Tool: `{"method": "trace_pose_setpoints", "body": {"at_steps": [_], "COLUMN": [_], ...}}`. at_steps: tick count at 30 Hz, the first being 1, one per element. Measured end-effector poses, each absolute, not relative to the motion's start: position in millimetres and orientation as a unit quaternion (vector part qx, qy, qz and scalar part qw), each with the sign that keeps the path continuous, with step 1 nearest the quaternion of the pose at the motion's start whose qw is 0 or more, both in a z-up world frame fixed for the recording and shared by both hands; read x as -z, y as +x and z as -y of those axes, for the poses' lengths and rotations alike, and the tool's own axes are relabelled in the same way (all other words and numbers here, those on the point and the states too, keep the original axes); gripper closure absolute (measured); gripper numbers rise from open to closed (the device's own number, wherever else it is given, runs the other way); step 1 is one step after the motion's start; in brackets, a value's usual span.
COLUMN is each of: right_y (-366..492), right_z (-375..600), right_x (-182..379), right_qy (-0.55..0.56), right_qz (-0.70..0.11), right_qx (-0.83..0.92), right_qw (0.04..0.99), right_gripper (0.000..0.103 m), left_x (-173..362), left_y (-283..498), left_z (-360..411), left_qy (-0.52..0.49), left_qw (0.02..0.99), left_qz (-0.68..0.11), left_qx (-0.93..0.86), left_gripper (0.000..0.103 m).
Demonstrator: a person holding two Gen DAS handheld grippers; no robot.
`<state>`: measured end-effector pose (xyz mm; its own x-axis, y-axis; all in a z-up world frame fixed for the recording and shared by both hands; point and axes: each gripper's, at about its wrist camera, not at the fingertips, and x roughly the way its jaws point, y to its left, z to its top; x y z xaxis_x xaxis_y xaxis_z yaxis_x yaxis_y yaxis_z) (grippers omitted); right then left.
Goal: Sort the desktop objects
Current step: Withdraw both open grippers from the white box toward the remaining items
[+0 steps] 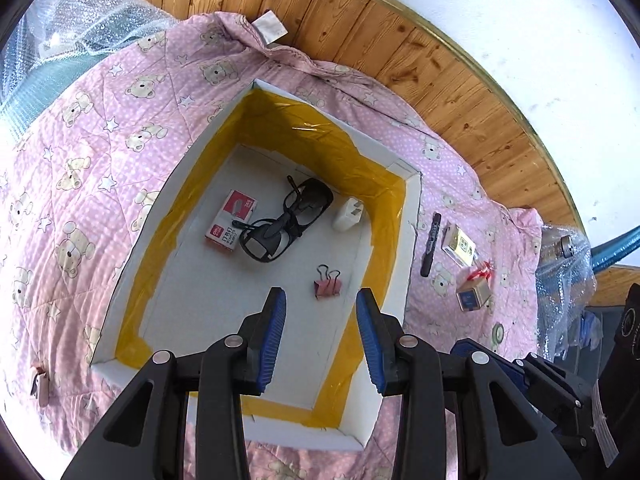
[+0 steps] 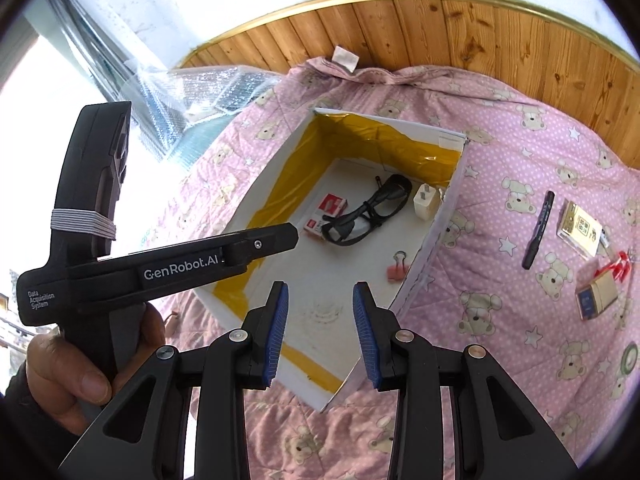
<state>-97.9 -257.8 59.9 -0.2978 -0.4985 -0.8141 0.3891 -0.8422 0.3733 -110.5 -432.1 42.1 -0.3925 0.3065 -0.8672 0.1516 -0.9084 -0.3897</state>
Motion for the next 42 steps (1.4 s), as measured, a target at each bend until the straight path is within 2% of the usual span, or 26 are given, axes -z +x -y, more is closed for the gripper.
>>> {"method": "trace_pose_setpoints", "body": {"at_steps": [4, 21, 42], "right_y": [-87.8, -59.6, -28.8], "right_z": [256.8, 218.2, 132.4], "right_x": [-62.7, -68.3, -39.5], "right_qy": [0.522, 0.515, 0.530], "right_qz": [0.052, 0.081, 0.161], "right_qx": [0.807, 0.817, 0.813], "right_qw": [0.273, 0.247, 0.181], "right_gripper": [0.066, 0.066, 0.066], "left_x": [-45.5, -60.5, -44.6], "left_y": [-101.5, -81.1, -72.4], "left_z": [429.7, 396.5, 310.6], "left_qy": [-0.548, -0.549, -0.596], "left_qw": [0.055, 0.080, 0.130], "left_qz": [0.211, 0.196, 0.126], "left_qx": [-0.807, -0.809, -0.782], "left_gripper": [0.062, 0.061, 0.060]}}
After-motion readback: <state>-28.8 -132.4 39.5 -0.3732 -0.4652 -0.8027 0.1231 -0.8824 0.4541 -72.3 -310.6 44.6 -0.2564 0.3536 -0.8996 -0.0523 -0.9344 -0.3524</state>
